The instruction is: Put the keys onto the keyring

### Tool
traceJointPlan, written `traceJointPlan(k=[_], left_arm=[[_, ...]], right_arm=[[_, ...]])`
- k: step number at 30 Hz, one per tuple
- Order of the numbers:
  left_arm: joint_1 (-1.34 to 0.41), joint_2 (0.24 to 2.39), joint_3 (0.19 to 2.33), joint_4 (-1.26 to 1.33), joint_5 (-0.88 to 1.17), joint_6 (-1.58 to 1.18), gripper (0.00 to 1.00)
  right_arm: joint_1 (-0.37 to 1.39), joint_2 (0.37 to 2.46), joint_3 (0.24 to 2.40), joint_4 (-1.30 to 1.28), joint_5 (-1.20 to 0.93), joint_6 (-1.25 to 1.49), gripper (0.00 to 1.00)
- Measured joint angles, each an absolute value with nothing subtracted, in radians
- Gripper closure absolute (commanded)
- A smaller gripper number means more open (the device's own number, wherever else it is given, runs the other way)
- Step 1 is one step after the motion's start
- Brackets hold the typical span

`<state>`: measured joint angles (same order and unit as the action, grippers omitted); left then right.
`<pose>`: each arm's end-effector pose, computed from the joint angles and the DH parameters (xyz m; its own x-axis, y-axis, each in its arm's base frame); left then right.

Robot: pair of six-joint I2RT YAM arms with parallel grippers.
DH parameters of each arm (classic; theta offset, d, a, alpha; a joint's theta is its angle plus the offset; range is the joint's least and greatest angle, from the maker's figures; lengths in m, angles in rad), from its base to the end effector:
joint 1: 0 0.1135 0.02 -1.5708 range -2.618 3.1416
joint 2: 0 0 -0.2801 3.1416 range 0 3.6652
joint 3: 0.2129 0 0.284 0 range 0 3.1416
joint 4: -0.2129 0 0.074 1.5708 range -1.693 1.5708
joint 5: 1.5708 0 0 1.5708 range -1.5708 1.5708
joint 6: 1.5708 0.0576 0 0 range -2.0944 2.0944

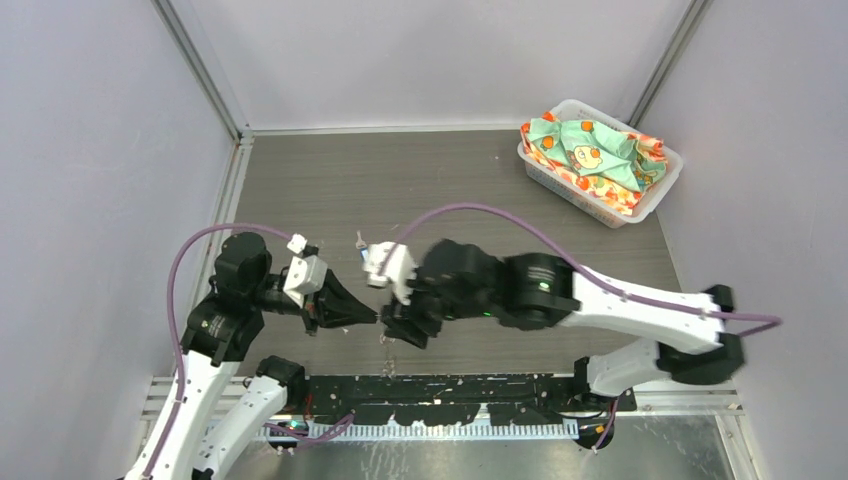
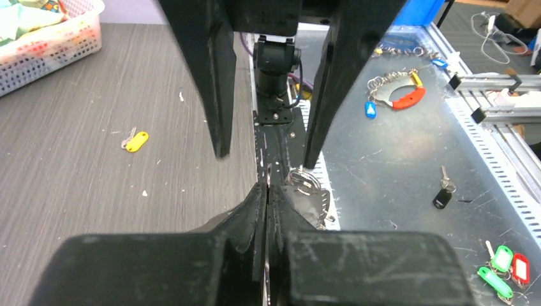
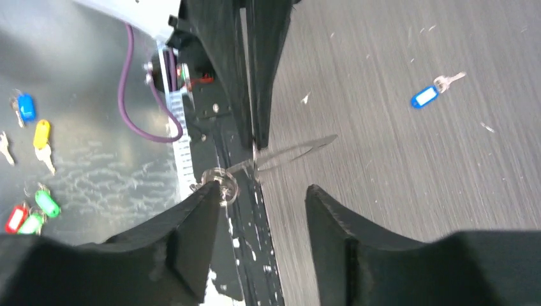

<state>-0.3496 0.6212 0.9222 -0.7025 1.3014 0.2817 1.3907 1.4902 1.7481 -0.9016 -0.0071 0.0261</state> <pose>0.0954 -0.0939 0.3812 -0.0956 0.1136 -0.9889 0.9904 -0.0890 -0.1060 0.0633 0.3501 0.4425 -0.1332 -0.5857 -0.7995 -0.9817 0.1889 0.0251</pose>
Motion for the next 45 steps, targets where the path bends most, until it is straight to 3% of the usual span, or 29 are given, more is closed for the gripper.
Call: traceJointPlan(k=[4,8,13,20,25,31,33,35,39,40,42,45], left_arm=[[-0.353,0.6,0.861,-0.448,1.311,0.039,1.0],[-0.365,0.602,0.865,-0.321,1.315,-0.078,1.0],[-0.408,0.625,0.891,-0.243,1.327,-0.147,1.0],[-0.426,0.638,0.919,-0.213,1.328,-0.175,1.0],[-0.426,0.639,0.921,-0.212,1.327,-0.184,1.0],[-0.427,0.639,0.923,-0.211,1.31,-0.197,1.0],[-0.427,0.641,0.928,-0.209,1.305,-0.203,1.0],[-0.427,0.641,0.93,-0.205,1.301,-0.205,1.0],[-0.428,0.642,0.93,-0.206,1.302,-0.208,1.0],[-0.428,0.642,0.93,-0.205,1.302,-0.207,0.98],[-0.428,0.641,0.93,-0.206,1.303,-0.205,0.71],[-0.43,0.641,0.931,-0.247,1.303,-0.168,0.42]], right_arm=[[1.391,1.155,1.336,-0.559,0.021,-0.002,0.38],[1.391,0.994,1.192,-0.35,0.025,-0.022,0.44],[1.391,0.992,1.163,-0.164,0.009,-0.043,0.51],[1.391,1.053,1.153,-0.128,-0.059,-0.051,0.64],[1.391,1.056,1.153,-0.127,-0.082,-0.051,0.86],[1.391,1.056,1.153,-0.13,-0.08,-0.041,0.76],[1.391,1.061,1.156,-0.138,-0.081,-0.04,0.8],[1.391,1.068,1.159,-0.146,-0.08,-0.039,0.97],[1.391,1.076,1.162,-0.155,-0.064,-0.034,0.99],[1.391,1.076,1.166,-0.159,-0.057,-0.033,0.99],[1.391,1.076,1.175,-0.174,-0.044,-0.032,0.99],[1.391,1.095,1.238,-0.265,-0.032,-0.031,0.99]])
